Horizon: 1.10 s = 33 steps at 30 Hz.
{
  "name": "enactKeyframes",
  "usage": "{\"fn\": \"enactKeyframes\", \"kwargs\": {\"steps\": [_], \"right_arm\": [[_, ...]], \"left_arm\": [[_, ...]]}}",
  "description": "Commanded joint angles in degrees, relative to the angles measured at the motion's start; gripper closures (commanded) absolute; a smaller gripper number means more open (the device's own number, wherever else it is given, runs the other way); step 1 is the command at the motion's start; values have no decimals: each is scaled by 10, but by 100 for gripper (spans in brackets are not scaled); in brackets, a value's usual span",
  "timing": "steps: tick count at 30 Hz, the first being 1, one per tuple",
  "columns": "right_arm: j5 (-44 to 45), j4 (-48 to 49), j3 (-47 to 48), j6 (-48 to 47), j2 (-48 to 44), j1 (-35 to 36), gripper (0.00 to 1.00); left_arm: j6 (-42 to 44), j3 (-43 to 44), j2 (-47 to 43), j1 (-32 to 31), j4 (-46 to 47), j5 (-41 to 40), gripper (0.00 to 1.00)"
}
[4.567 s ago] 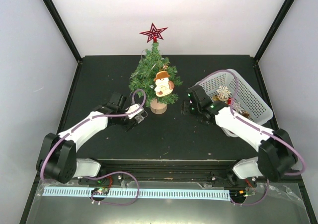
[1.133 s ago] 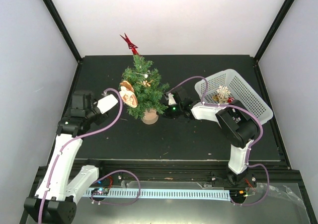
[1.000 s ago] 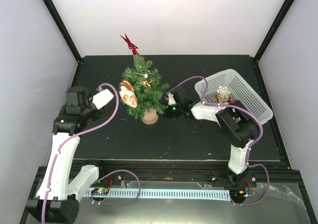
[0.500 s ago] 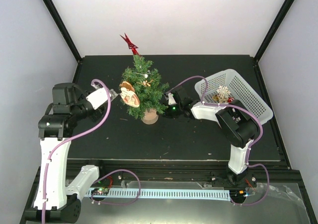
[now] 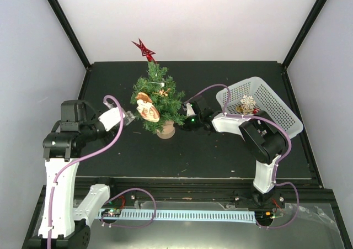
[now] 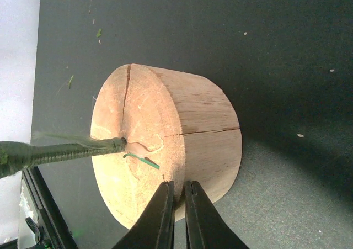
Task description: Decorate the small christmas tree
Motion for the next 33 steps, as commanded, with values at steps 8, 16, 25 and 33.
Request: {"fn": "enactKeyframes", "kwargs": {"steps": [8, 16, 25, 33], "right_arm": [[19, -18, -5, 2, 31, -7, 93], [8, 6, -11, 22, 34, -7, 94], [-2, 28, -17, 46, 37, 7, 94], [1, 32, -9, 65, 38, 29, 94]], "left_arm": [[7, -38, -33, -3, -35, 92, 70], [-54, -83, -52, -57, 12, 82, 68], [-149, -98, -44, -181, 79, -5, 64], [-169, -86, -22, -238, 91, -29, 62]]}}
